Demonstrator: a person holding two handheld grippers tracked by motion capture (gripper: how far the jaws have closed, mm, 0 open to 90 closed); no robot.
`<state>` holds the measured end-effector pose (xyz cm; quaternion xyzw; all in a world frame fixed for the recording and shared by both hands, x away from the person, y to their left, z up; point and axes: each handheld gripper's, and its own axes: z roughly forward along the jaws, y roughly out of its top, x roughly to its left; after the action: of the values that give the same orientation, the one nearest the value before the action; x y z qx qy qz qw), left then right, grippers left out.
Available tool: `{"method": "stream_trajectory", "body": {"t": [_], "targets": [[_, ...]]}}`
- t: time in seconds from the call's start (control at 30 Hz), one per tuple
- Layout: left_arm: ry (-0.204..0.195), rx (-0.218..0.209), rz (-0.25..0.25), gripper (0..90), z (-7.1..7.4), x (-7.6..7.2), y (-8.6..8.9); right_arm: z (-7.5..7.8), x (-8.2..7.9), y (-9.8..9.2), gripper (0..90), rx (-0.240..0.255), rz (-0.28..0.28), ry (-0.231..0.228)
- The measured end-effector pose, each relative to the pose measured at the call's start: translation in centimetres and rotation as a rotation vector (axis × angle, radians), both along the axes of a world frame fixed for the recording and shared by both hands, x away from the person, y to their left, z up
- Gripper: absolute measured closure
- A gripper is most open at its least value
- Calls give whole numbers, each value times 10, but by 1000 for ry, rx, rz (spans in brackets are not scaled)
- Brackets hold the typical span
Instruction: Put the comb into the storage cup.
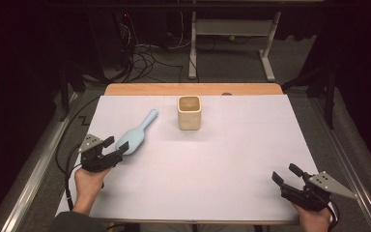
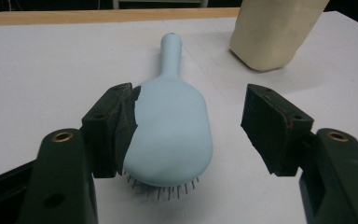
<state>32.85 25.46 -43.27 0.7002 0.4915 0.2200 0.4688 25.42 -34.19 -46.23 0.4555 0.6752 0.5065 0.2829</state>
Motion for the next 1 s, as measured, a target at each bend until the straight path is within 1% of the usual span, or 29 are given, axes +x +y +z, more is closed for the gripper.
{"method": "stream_trajectory", "body": {"t": [0.2,0.3,0.4,0.43,0.5,0.77,0.93,1.0], "targets": [[9,-7,-4,355,1,8,-5,0,0,0,276,3,-2,3],[3,24,-8,355,3,11,-11,0,1,1,275,-1,-1,3],[-6,31,-20,355,6,15,-17,0,0,1,274,-5,4,5],[-3,34,-24,355,7,17,-19,0,1,1,275,-5,6,5],[-3,48,-31,355,8,21,-23,0,0,1,275,-4,2,4],[27,83,-38,365,10,36,-37,0,1,1,275,-7,9,3],[38,60,-41,372,12,43,-42,0,1,1,275,-5,7,3],[42,64,-41,374,12,45,-43,0,0,1,275,-7,10,3]]}}
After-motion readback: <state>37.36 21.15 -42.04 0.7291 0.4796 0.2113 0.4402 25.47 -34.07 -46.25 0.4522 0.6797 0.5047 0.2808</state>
